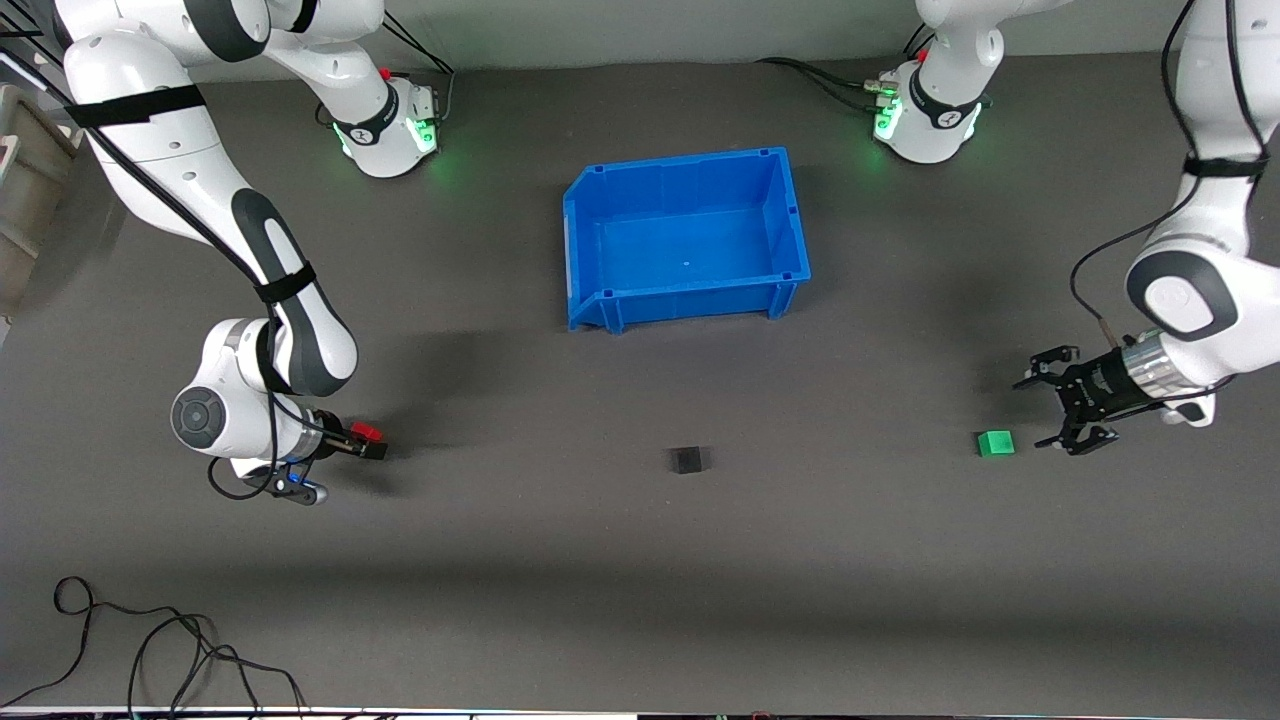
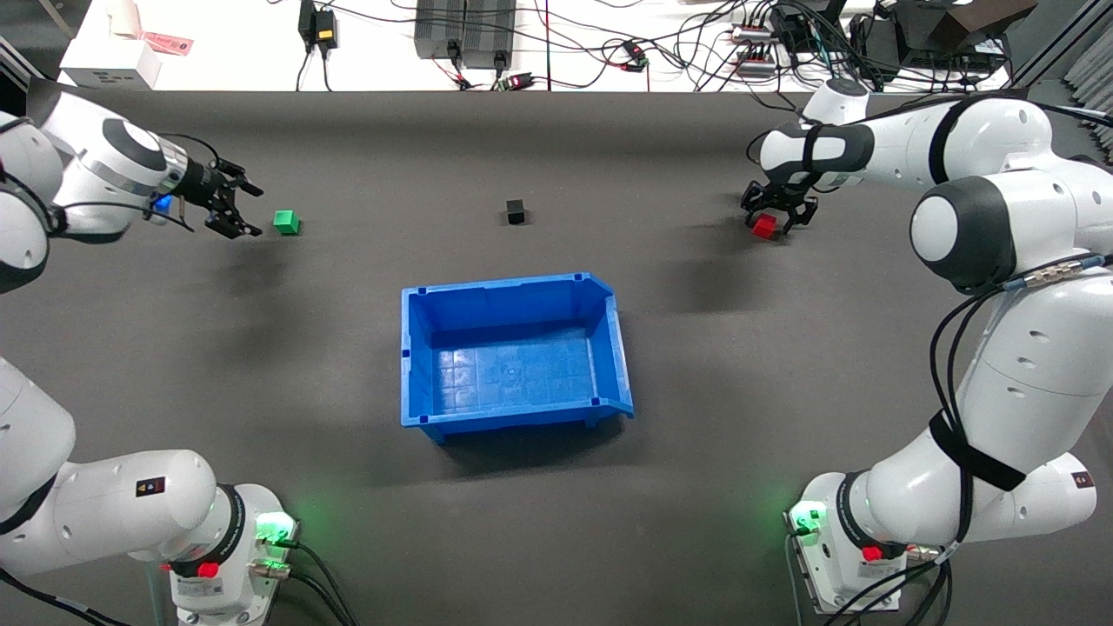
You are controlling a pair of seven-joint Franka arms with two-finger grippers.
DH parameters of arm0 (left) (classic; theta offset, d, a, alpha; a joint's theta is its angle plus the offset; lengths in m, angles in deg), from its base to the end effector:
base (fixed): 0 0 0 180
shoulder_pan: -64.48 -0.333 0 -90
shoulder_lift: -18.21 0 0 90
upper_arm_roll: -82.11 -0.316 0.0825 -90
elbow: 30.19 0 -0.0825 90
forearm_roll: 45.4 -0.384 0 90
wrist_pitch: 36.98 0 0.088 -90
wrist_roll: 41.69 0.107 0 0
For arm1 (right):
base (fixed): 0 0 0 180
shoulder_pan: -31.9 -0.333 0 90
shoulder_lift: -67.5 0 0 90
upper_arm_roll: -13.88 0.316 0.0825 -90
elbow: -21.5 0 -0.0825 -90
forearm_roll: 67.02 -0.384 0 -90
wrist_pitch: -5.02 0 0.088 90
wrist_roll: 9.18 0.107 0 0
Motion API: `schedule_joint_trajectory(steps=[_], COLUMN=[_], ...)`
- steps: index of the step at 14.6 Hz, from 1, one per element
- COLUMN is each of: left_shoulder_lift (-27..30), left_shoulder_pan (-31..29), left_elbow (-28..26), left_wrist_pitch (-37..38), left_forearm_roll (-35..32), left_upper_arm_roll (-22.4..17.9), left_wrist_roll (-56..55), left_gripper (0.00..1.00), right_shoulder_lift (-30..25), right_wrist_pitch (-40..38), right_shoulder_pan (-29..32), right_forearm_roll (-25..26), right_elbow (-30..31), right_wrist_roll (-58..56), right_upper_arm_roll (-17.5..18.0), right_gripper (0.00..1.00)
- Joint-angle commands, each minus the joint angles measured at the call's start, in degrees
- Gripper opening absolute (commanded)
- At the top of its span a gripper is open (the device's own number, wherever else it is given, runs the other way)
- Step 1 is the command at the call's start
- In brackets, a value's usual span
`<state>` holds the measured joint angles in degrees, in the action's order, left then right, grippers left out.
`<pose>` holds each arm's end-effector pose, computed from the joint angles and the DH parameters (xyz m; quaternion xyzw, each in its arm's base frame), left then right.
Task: Attach green and red cubes to black cube
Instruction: 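Close the right gripper on the red cube while the left gripper grasps green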
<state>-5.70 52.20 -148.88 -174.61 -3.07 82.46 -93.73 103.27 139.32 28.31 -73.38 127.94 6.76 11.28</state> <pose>0.5705 0.1157 0.2204 0.6431 0.7285 -0.1180 0.2046 0.6246 0.0135 0.1705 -0.9833 0.1674 0.0709 0.0132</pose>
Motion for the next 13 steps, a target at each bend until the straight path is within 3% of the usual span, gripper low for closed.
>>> schedule_joint_trajectory(steps=[1,8,12,13], left_shoulder_lift=[-2.71,-8.69,-9.05,-9.05], left_shoulder_pan=[0.5,0.67,0.67,0.67], left_elbow=[1.43,5.74,5.66,5.66], left_wrist_pitch=[-1.59,-4.39,-5.64,-5.64], left_forearm_roll=[4.24,6.7,7.06,7.06], left_upper_arm_roll=[-0.18,0.61,1.85,1.85], left_wrist_roll=[4.23,4.32,4.32,4.32], left_gripper=[1.0,1.0,1.0,0.96], right_shoulder_lift=[-0.97,-0.62,-0.62,-0.62], right_wrist_pitch=[1.66,2.46,2.46,2.46], right_shoulder_pan=[-0.37,-0.37,-0.45,-0.45], right_forearm_roll=[-0.58,-0.58,-0.58,-0.58], right_elbow=[1.31,1.48,1.48,1.48], right_wrist_roll=[1.02,1.55,1.55,1.81], right_upper_arm_roll=[-0.47,-0.65,-0.65,-0.65], right_gripper=[0.87,0.62,0.25,0.18])
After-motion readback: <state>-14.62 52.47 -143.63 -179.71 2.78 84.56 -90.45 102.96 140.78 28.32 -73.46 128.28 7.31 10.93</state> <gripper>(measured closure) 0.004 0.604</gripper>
